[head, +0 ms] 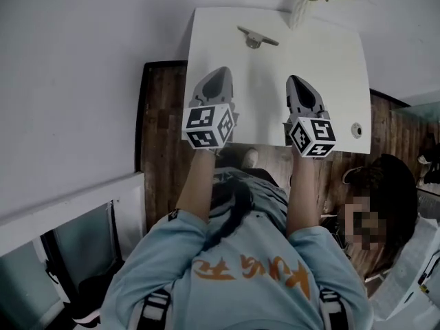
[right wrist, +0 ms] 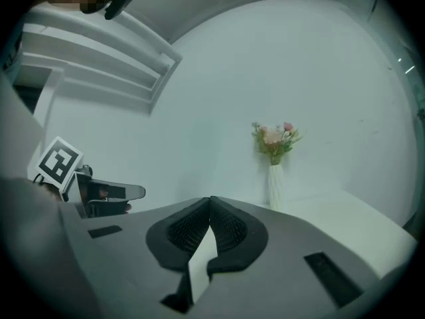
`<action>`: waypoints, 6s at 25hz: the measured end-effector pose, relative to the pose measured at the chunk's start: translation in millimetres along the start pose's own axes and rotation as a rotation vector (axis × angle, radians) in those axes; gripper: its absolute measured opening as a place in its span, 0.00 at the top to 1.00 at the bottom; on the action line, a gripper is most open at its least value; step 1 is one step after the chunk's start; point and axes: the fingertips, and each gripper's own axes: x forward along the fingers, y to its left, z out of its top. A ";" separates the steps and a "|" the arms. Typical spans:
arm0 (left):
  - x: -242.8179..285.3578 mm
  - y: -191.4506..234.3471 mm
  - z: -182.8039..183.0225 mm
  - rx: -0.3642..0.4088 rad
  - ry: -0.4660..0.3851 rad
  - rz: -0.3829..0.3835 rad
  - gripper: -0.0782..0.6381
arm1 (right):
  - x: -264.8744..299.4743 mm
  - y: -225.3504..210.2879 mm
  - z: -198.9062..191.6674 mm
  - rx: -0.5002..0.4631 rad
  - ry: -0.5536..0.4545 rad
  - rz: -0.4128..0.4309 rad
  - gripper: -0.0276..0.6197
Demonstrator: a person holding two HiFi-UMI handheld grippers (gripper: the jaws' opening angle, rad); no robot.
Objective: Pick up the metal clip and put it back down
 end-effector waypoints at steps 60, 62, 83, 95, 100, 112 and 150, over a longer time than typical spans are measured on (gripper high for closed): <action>157.9 132.0 -104.6 0.018 0.347 0.070 0.86 | 277.0 -37.6 -162.9 -0.875 0.654 0.204 0.82; 156.5 130.6 -103.1 0.017 0.344 0.070 0.86 | 277.1 -39.1 -157.9 -0.894 0.639 0.181 0.85; 85.9 40.3 -68.4 0.043 0.188 0.038 0.86 | 153.7 -47.5 -37.6 -0.371 0.336 -0.052 0.94; 49.8 -30.1 -28.9 0.107 0.060 -0.024 0.86 | 33.4 -77.0 18.4 -0.206 0.129 -0.158 0.94; 48.5 -58.8 -30.6 0.150 0.068 -0.070 0.86 | 10.4 -89.8 19.2 -0.169 0.106 -0.183 0.94; 35.2 -75.3 -81.9 0.183 0.202 -0.103 0.86 | -12.1 -87.8 -46.6 -0.187 0.232 -0.177 0.94; 58.0 -54.5 -156.0 0.117 0.352 -0.093 0.86 | -23.0 -13.3 -203.2 -0.602 0.622 0.235 0.73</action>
